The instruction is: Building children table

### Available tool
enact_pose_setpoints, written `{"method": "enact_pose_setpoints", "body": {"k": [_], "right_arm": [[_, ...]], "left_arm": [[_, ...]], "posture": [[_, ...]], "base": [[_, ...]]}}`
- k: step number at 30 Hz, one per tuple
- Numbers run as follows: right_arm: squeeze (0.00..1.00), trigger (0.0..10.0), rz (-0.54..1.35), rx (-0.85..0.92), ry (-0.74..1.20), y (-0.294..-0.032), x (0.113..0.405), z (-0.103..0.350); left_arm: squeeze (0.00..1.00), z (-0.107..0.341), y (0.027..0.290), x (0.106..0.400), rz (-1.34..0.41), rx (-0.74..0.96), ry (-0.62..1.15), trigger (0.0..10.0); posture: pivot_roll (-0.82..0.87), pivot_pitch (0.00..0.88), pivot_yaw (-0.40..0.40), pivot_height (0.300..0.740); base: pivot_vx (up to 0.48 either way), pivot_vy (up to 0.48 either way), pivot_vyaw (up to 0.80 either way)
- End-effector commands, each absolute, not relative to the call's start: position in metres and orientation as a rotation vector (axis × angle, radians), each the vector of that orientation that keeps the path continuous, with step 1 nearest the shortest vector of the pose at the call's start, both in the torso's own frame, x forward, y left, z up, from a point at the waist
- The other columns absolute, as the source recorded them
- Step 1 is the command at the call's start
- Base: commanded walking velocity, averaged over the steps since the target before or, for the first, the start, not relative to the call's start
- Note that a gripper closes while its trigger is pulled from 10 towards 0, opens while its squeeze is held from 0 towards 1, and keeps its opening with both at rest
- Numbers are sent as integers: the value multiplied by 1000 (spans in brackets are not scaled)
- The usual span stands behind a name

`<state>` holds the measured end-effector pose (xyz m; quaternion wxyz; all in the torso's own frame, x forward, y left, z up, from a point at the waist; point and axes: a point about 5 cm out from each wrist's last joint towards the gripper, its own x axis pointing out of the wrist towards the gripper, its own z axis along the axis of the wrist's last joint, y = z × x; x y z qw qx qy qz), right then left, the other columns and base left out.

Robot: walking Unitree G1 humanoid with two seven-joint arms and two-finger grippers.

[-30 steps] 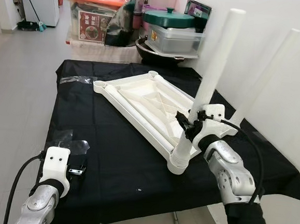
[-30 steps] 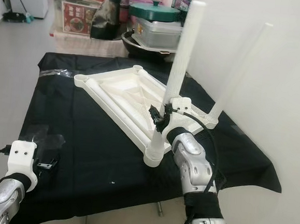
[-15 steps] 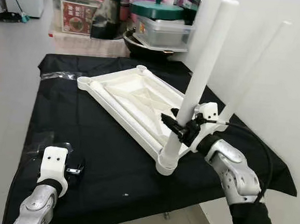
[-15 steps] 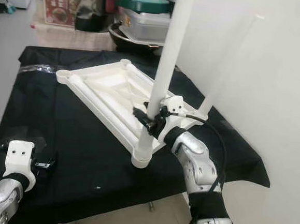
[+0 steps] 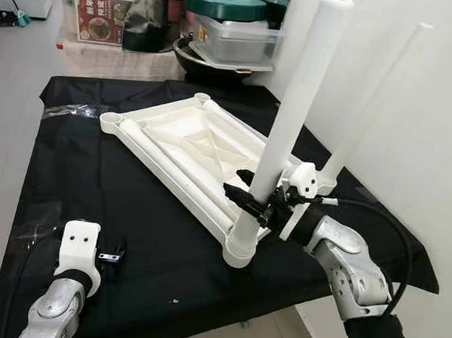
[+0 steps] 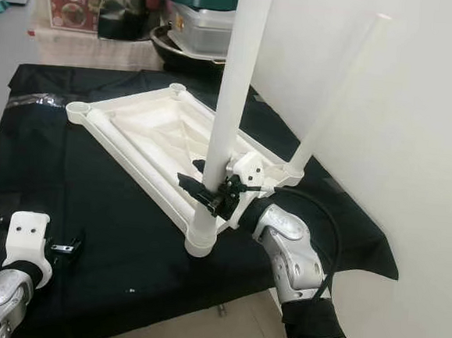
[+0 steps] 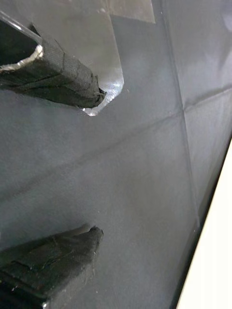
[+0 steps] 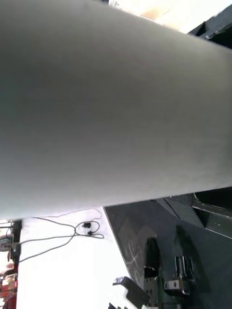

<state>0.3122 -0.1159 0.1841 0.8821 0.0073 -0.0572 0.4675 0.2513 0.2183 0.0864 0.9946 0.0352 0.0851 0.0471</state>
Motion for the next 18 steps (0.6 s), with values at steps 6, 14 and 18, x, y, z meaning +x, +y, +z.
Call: {"method": "enact_pose_setpoints", "body": {"k": [6, 14, 18], "right_arm": [[0, 10000, 1001, 135, 15, -102, 308, 154], [0, 10000, 646, 188, 54, -107, 321, 143], [0, 10000, 521, 182, 50, -97, 317, 142]], "left_arm": [[0, 84, 217, 250, 93, 62, 185, 10000], [0, 82, 217, 250, 97, 60, 190, 10000], [0, 82, 217, 249, 101, 60, 192, 10000]], "posture": [[125, 0, -133, 740], [124, 0, -133, 740], [120, 0, -127, 740]], "base": [[0, 0, 0], [0, 0, 0], [0, 0, 0]]}}
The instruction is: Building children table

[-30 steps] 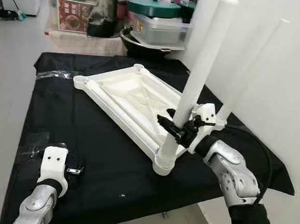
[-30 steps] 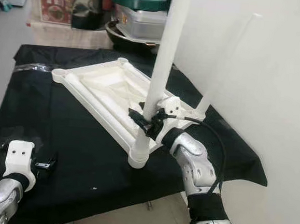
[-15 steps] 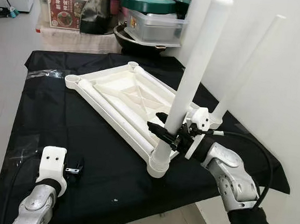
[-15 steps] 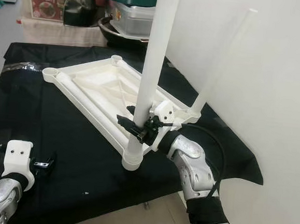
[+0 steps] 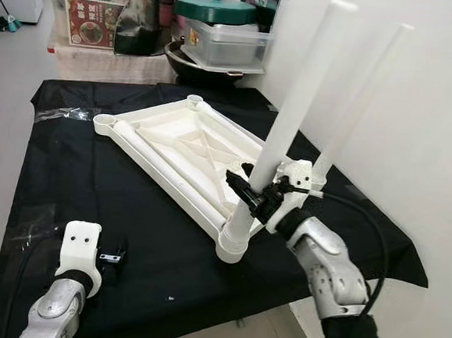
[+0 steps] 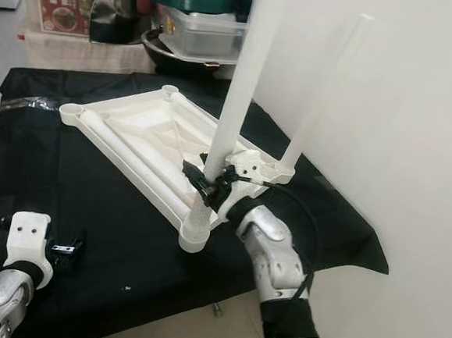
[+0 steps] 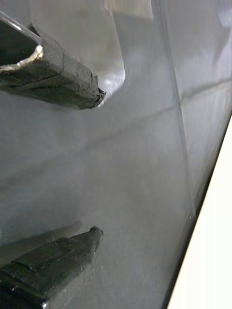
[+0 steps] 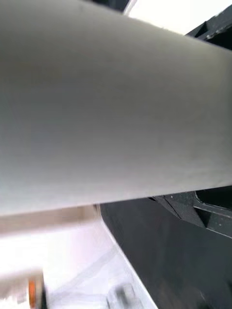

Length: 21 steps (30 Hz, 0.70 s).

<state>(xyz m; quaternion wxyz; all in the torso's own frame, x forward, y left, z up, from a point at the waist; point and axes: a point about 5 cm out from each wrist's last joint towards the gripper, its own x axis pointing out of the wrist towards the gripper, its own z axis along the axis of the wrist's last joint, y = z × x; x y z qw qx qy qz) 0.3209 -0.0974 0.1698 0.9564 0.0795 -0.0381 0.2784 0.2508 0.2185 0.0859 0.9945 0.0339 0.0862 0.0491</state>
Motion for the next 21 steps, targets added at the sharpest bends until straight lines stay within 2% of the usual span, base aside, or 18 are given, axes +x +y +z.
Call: {"method": "enact_pose_setpoints", "body": {"k": [1, 3, 6, 10, 12, 17, 21], "right_arm": [[0, 10000, 521, 182, 50, -97, 317, 142], [0, 10000, 427, 140, 67, -100, 320, 141], [0, 10000, 389, 133, 72, -103, 322, 141], [0, 10000, -6, 107, 154, -136, 333, 137], [0, 10000, -129, 89, 180, -144, 332, 136], [0, 10000, -241, 100, 169, -147, 333, 141], [0, 10000, -270, 118, 149, -140, 335, 147]], "left_arm": [[0, 82, 217, 249, 101, 60, 192, 10000], [0, 82, 218, 250, 101, 62, 193, 10000], [0, 82, 218, 250, 101, 63, 194, 10000], [0, 81, 219, 250, 108, 64, 197, 10000], [0, 81, 219, 251, 113, 66, 200, 10000], [0, 80, 221, 251, 124, 70, 207, 10000], [0, 80, 222, 252, 128, 72, 208, 10000]], "posture": [[120, 0, -127, 740], [116, 0, -123, 740], [116, 0, -123, 740], [115, 0, -122, 740], [115, 0, -122, 740], [112, 0, -120, 740], [112, 0, -120, 740]], "base": [[0, 0, 0], [0, 0, 0], [0, 0, 0], [0, 0, 0], [0, 0, 0], [0, 0, 0], [0, 0, 0]]}}
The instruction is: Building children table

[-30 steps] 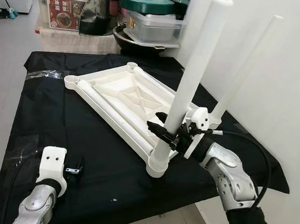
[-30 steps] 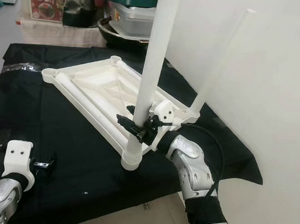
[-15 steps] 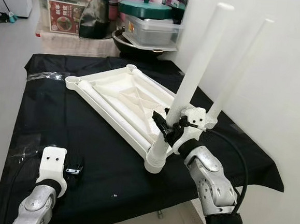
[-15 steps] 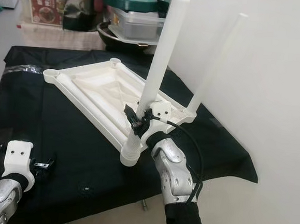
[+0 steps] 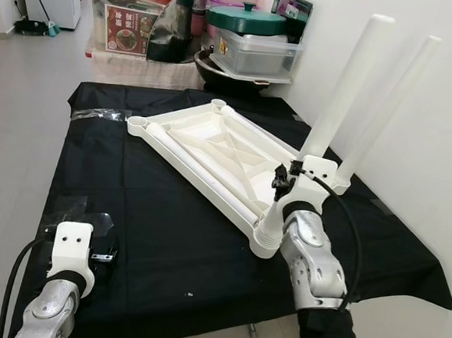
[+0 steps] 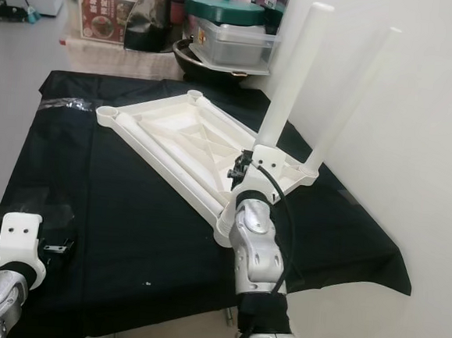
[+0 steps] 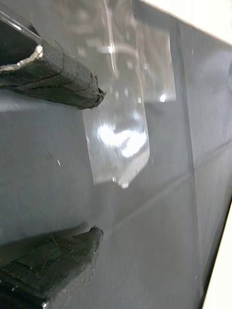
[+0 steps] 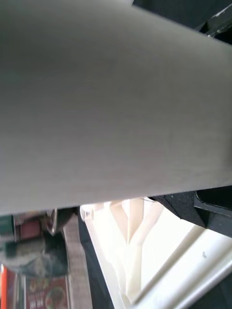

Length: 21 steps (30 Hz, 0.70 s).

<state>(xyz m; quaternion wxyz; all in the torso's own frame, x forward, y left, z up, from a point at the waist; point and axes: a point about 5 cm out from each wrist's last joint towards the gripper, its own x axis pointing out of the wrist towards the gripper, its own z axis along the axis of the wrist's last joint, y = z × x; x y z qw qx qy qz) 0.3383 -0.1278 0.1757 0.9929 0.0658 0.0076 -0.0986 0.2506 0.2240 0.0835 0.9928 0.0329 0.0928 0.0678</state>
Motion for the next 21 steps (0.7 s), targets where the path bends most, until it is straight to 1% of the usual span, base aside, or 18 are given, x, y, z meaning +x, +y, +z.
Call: {"method": "enact_pose_setpoints", "body": {"k": [1, 5, 8, 16, 21], "right_arm": [[0, 10000, -266, 133, 151, -137, 336, 148], [0, 10000, -258, 162, 176, -128, 335, 149], [0, 10000, -258, 166, 182, -127, 334, 148], [0, 10000, -257, 239, 183, -130, 331, 147], [0, 10000, -263, 288, 152, -133, 330, 153]], "left_arm": [[0, 80, 222, 252, 129, 72, 209, 10000], [0, 80, 223, 252, 135, 77, 212, 10000], [0, 80, 223, 252, 137, 77, 213, 10000], [0, 78, 223, 252, 135, 81, 220, 10000], [0, 78, 224, 253, 135, 83, 220, 10000]], "posture": [[114, 0, -119, 740], [112, 0, -117, 740], [111, 0, -117, 740], [112, 0, -112, 740], [111, 0, -110, 740]], "base": [[0, 0, 0], [0, 0, 0], [0, 0, 0], [0, 0, 0], [0, 0, 0]]}}
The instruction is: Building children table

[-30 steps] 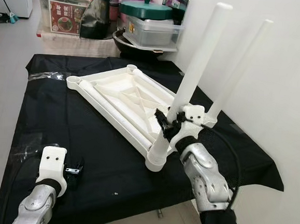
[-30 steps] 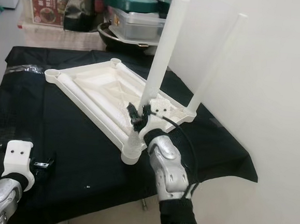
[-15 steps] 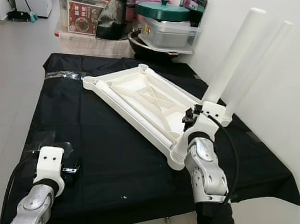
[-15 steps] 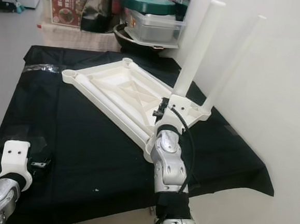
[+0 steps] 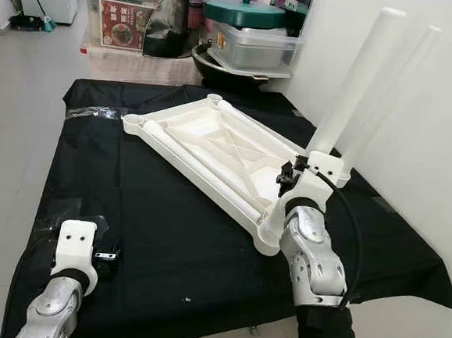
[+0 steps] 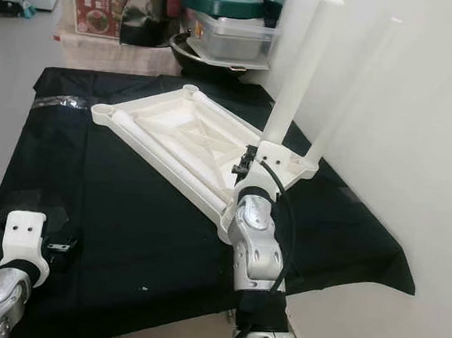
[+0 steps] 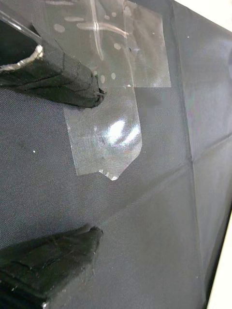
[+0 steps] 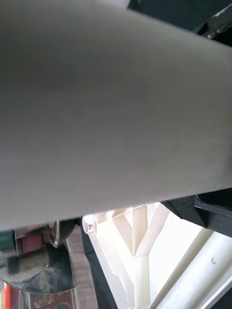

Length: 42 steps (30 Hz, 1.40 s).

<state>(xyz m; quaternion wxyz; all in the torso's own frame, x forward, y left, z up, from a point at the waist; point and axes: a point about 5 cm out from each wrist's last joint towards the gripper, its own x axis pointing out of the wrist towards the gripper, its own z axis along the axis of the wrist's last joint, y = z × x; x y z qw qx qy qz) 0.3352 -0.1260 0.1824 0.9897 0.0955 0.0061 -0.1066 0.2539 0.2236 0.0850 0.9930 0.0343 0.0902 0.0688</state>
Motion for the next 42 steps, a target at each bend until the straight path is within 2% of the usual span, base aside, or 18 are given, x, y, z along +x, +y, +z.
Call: {"method": "enact_pose_setpoints", "body": {"k": [1, 32, 33, 36, 37, 39, 41, 42], "right_arm": [[0, 10000, -268, 326, 130, -134, 330, 159], [0, 10000, -232, 339, 50, -137, 328, 180], [184, 10000, -232, 341, 44, -138, 328, 181], [184, 10000, -231, 342, 38, -138, 327, 183], [761, 10000, -230, 344, 30, -138, 327, 185], [922, 10000, -229, 344, 18, -138, 327, 188], [922, 10000, -228, 344, 14, -138, 327, 189], [1000, 10000, -227, 345, 8, -138, 327, 190]], "left_arm": [[0, 77, 224, 253, 135, 83, 220, 10000], [0, 75, 222, 254, 127, 86, 226, 10000], [0, 75, 222, 254, 126, 86, 226, 10000], [0, 75, 222, 255, 126, 86, 226, 10000], [0, 75, 222, 255, 125, 86, 226, 10000], [0, 74, 222, 255, 124, 86, 228, 10000], [0, 74, 222, 255, 123, 85, 228, 10000], [0, 73, 221, 255, 123, 85, 229, 10000]], "posture": [[110, 0, -109, 740], [101, 0, -104, 740], [99, 0, -104, 740], [99, 0, -104, 740], [98, 0, -102, 740], [96, 0, -102, 740], [96, 0, -102, 740], [94, 0, -101, 740]], "base": [[0, 0, 0], [0, 0, 0], [0, 0, 0], [0, 0, 0], [0, 0, 0], [0, 0, 0], [0, 0, 0], [0, 0, 0]]}}
